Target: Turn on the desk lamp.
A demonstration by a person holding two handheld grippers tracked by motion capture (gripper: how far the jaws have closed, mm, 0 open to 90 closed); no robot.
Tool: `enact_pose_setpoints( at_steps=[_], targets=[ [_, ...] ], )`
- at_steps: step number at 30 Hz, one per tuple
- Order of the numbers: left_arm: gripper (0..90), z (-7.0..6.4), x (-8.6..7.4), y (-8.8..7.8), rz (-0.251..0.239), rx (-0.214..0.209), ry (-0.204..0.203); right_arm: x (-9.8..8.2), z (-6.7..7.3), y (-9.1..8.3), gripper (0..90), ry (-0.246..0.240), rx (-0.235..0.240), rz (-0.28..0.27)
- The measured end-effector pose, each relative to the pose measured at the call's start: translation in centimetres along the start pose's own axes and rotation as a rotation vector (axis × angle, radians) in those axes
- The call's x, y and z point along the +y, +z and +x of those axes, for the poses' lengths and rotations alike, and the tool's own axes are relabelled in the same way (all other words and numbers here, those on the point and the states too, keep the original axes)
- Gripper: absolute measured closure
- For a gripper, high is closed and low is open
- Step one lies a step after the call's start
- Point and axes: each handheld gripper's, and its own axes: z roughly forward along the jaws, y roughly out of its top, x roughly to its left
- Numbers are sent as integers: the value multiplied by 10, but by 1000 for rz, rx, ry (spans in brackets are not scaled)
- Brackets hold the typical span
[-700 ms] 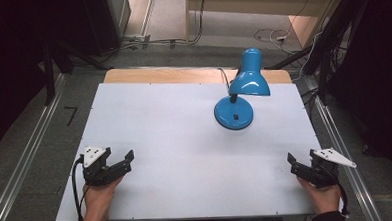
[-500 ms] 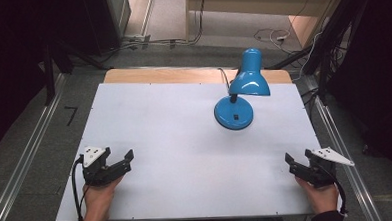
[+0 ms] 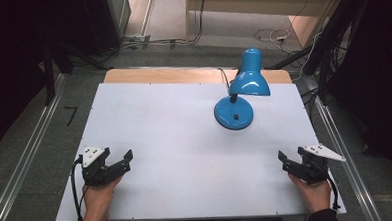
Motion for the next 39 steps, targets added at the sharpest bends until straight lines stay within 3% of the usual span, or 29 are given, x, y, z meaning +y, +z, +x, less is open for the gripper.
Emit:
enact_pose_setpoints(
  at_steps=[17, 39],
  targets=[
    [192, 2, 1, -1, -19, 24, -1, 14, 1, 4, 228, 10, 28, -41],
    [192, 1, 1, -1, -15, 18, 6, 29, 14, 23, 229, -6, 54, -33]
  ],
)
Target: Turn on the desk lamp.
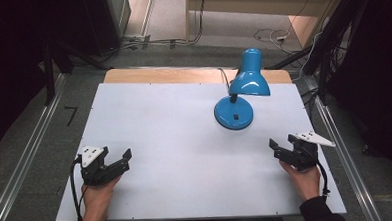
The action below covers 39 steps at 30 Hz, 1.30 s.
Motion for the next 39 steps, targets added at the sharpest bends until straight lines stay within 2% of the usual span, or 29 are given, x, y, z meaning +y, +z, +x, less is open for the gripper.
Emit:
enact_pose_setpoints(
  at_steps=[14, 39],
  targets=[
    [192, 0, 0, 0, -1, 2, 4, 11, 7, 13, 232, -5, 11, -16],
    [193, 0, 0, 0, -1, 2, 4, 23, 15, 32, 232, 5, 31, -10]
  ],
)
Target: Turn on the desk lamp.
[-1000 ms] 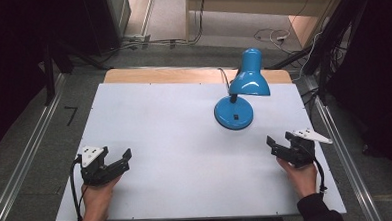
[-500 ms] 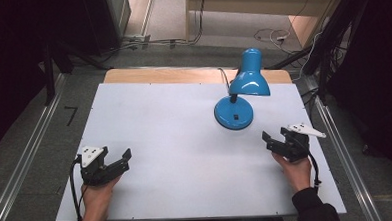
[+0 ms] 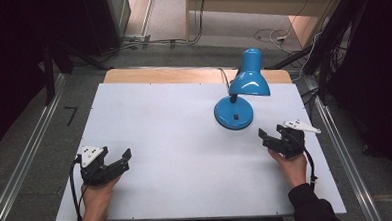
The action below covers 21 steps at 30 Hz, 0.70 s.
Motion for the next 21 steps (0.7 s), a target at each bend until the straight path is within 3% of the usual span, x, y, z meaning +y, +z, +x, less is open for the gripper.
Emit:
enact_pose_setpoints(
  at_steps=[21],
  targets=[
    [193, 0, 0, 0, 0, 2, -1, 13, 10, 21, 259, 7, 13, -2]
  ],
)
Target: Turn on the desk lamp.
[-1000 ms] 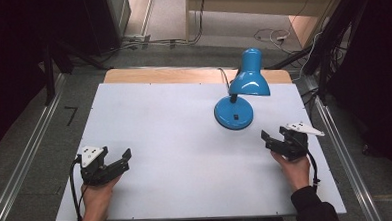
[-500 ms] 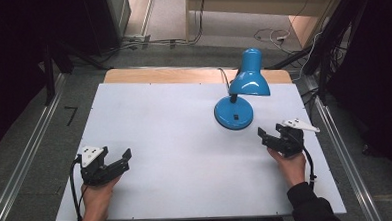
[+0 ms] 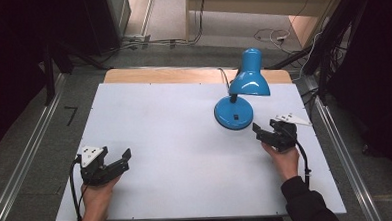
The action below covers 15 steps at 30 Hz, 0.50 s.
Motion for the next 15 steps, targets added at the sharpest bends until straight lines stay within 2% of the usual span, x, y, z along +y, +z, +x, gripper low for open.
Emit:
enact_pose_setpoints(
  at_steps=[5, 15],
  targets=[
    [193, 0, 0, 0, 0, 0, 0, 2, 2, 4, 274, -3, 2, -2],
    [193, 0, 0, 0, 0, -2, 0, 6, 10, 12, 433, -23, 9, -21]
  ],
)
